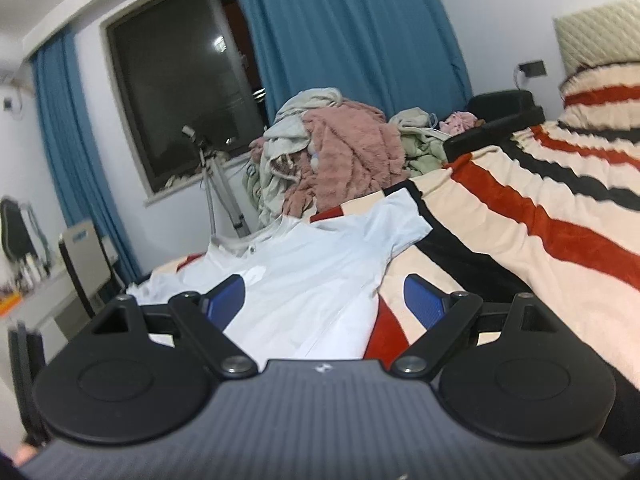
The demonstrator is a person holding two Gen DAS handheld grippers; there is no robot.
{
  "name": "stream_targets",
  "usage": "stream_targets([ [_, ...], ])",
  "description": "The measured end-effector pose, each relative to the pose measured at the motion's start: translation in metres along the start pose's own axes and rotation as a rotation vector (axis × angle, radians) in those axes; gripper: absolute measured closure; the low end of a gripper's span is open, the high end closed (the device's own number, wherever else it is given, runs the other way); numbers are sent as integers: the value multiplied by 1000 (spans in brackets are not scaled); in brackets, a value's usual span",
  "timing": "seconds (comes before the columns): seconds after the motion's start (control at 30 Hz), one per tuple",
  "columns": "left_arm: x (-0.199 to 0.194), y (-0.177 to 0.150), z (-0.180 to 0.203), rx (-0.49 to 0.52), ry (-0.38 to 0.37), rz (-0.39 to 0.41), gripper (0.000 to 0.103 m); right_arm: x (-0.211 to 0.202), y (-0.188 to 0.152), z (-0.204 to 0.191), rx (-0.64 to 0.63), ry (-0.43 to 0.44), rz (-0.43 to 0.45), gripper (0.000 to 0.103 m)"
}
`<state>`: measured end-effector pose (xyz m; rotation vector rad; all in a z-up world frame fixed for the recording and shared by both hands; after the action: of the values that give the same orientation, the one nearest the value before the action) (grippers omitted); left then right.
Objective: Fold clothes
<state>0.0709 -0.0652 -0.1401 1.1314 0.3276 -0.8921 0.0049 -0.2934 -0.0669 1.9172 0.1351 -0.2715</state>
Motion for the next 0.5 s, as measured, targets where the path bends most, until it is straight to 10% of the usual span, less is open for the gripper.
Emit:
stream_targets([
  [0.2, 25, -21, 10, -15, -78, -106, 38, 1, 8, 40, 158, 2, 16, 15],
  [0.4, 34, -38, 28, 62, -91, -154, 96, 1, 9, 52, 226, 30, 17, 15],
  [0.5, 29, -43, 50, 96, -118, -145, 99, -5, 13, 51, 216, 46, 37, 15],
])
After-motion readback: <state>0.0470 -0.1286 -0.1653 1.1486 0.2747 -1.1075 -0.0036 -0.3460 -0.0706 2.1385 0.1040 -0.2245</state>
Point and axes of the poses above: each gripper's, at about its wrist camera, not at the fingertips, and x roughly the way its jaws point, z to its right, y to its top, the point moved 8 cm from there along x, roughly the way its jaws point, and after that the axes turned 3 degrees about -x, right-handed, at the moved point
